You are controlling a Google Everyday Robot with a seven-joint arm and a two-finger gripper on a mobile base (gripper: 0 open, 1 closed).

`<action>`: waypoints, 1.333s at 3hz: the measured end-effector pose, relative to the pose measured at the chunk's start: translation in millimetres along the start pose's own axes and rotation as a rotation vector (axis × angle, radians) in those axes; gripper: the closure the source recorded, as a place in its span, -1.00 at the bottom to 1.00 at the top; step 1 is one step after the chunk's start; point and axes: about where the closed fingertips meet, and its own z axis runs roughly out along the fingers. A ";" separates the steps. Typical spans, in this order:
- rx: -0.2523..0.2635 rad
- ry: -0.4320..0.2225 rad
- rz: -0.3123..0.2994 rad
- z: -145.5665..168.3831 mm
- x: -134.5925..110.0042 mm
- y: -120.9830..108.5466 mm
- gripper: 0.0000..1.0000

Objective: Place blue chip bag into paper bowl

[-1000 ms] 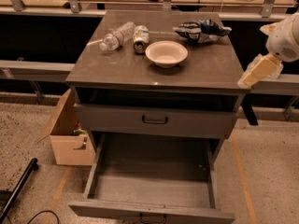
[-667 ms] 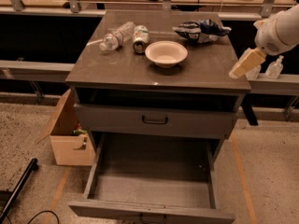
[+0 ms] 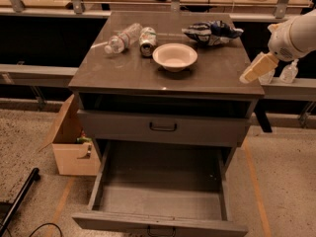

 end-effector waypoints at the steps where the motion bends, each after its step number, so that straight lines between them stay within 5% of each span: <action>1: 0.078 -0.088 -0.001 14.7 -11.9 -23.0 -1.00; 2: 0.169 -0.167 -0.020 22.8 -26.0 -51.7 -1.00; 4: 0.266 -0.240 -0.053 75.7 -55.3 -78.0 -1.00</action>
Offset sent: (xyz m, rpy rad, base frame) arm 0.0893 -0.0099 0.0518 0.0759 -0.3921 -0.0036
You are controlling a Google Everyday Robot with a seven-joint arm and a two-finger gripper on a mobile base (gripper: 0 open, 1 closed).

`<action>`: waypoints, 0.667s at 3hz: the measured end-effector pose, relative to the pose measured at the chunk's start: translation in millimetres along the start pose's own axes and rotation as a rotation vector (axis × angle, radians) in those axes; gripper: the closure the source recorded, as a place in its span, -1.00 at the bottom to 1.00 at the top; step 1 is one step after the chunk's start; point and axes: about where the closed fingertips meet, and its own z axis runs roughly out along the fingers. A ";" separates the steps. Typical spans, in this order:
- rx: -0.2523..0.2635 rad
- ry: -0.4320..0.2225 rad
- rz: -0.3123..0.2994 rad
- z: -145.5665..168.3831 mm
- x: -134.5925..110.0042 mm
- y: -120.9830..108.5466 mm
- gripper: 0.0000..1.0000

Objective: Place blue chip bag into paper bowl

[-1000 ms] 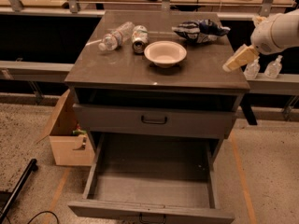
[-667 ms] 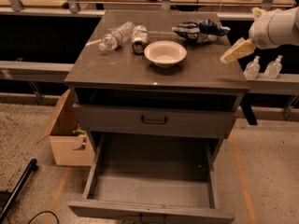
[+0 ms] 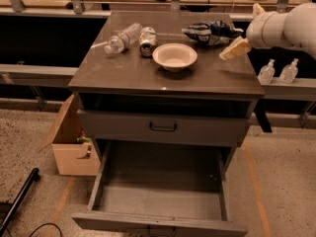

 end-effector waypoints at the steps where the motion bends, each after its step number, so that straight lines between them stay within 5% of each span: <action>1: 0.015 -0.031 0.029 39.1 -9.6 1.6 -1.00; 2: 0.025 -0.056 0.045 65.4 -18.8 2.4 -1.00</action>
Offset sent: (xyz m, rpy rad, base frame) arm 0.0860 0.0483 -0.0150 0.0974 -0.0674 0.0027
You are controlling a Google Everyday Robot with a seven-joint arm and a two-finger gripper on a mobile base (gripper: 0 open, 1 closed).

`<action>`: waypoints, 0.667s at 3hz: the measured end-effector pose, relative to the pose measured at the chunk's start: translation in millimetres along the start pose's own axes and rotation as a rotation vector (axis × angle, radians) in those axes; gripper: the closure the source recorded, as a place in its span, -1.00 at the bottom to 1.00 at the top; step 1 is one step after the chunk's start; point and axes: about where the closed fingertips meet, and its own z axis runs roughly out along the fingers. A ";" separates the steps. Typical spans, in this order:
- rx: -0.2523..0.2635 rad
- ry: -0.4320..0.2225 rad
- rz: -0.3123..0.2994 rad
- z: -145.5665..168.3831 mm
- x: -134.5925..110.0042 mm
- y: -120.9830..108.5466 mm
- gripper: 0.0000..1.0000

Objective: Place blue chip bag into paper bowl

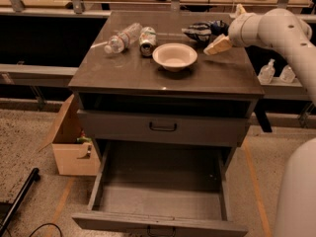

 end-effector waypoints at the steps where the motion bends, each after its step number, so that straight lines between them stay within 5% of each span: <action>1: 0.006 -0.014 0.009 20.6 -4.3 0.5 -1.00; 2: 0.000 -0.038 0.012 33.7 -11.8 1.7 -0.67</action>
Offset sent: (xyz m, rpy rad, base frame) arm 0.0441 0.0254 0.0035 0.0441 -0.0396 0.0388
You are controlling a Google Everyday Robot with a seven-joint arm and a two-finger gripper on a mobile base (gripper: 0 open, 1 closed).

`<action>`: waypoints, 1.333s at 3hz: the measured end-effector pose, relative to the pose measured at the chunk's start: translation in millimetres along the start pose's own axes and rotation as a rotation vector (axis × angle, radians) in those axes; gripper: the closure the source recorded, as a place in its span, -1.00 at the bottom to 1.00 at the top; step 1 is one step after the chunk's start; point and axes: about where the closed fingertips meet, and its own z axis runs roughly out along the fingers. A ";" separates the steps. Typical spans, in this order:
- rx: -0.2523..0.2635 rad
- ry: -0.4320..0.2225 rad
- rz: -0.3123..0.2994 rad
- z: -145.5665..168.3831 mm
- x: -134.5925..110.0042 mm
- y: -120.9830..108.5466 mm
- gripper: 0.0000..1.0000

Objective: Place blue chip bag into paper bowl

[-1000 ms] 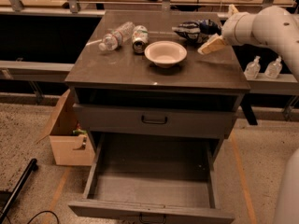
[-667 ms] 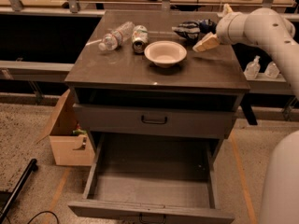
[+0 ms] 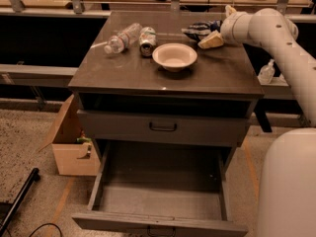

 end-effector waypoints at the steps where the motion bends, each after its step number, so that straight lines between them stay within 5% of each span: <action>1: -0.010 -0.010 -0.006 5.1 -4.1 0.2 -0.21; 3: -0.050 -0.018 -0.024 4.1 -9.1 5.5 0.73; 4: -0.052 -0.026 -0.028 -3.0 -18.6 2.2 1.00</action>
Offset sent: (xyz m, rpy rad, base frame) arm 0.0026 0.0063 0.0081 -0.0166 0.0119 0.0602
